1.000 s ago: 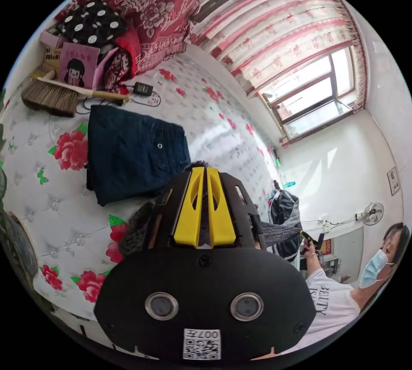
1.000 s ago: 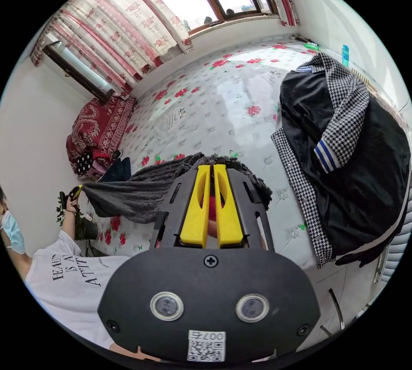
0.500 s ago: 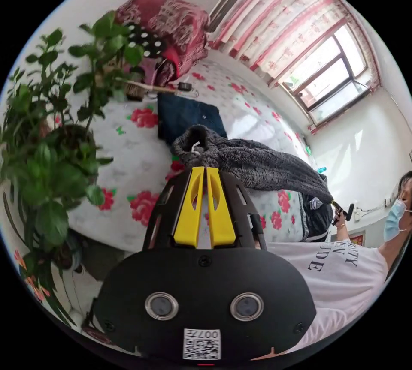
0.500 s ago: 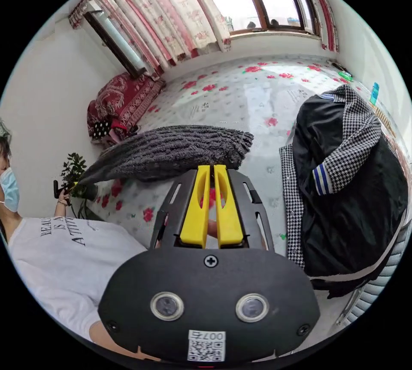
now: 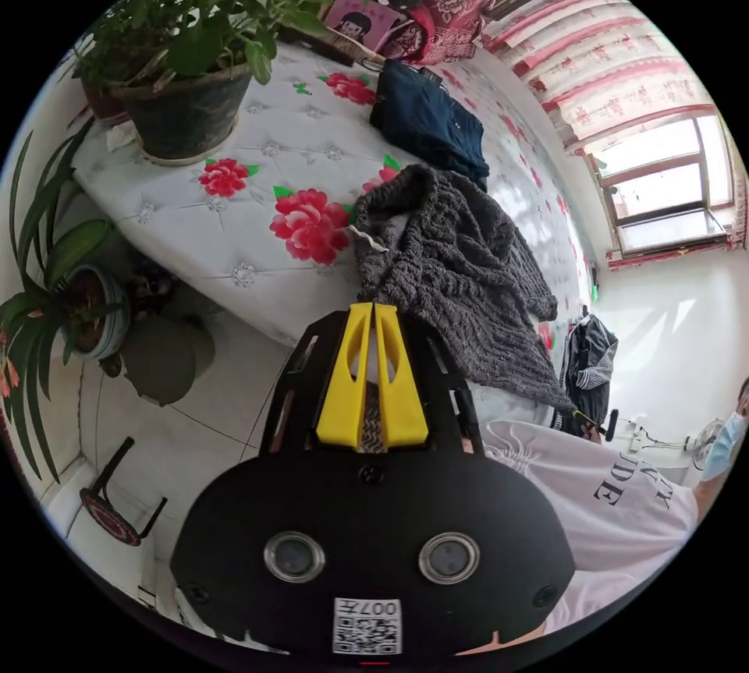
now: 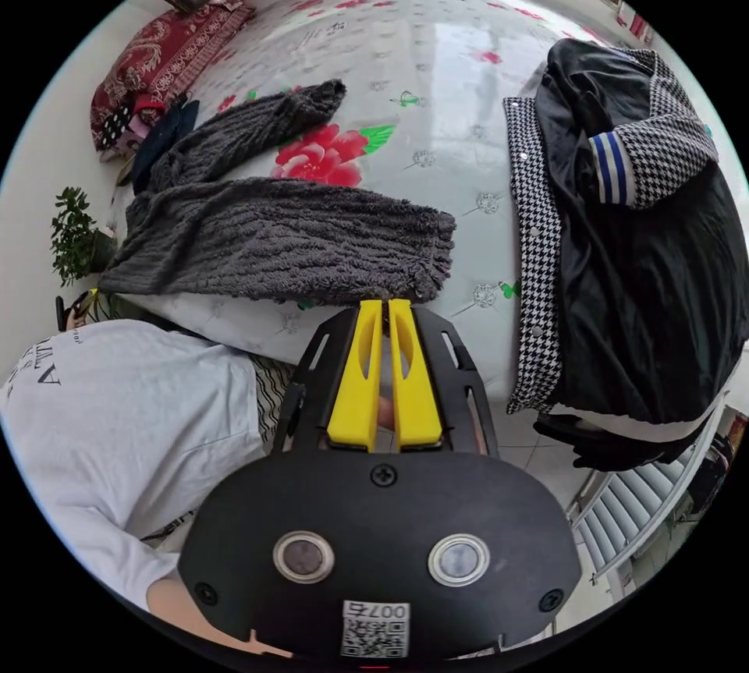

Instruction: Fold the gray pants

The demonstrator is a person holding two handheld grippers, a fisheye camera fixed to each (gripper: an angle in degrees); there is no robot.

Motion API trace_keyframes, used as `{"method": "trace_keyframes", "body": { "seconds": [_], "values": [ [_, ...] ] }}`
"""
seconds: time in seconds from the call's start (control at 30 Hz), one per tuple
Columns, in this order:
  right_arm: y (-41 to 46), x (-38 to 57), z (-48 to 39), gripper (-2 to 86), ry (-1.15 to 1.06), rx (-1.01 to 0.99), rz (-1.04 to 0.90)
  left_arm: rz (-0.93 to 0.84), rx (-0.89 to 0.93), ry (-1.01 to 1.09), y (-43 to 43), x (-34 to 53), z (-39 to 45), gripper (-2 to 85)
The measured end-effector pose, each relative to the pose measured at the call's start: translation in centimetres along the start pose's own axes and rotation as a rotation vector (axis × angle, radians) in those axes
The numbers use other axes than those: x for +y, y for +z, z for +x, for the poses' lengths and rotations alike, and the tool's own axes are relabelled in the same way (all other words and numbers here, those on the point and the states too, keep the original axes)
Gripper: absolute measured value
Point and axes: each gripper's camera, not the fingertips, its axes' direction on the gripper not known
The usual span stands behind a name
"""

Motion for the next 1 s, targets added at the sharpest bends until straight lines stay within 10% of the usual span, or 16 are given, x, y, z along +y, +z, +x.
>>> {"method": "trace_keyframes", "body": {
  "seconds": [0.63, 1.0],
  "values": [
    [0.6, 5.1, -2.3, 5.0, 0.191, 0.153, -0.193, -0.034, -0.217, -0.065, 5.1, 4.6, 1.2, 7.8],
    [-5.1, -7.4, -12.9, 8.6, 0.235, -0.076, 0.288, -0.054, -0.063, 0.102, 15.0, -7.6, 11.0, 14.1]
  ]
}}
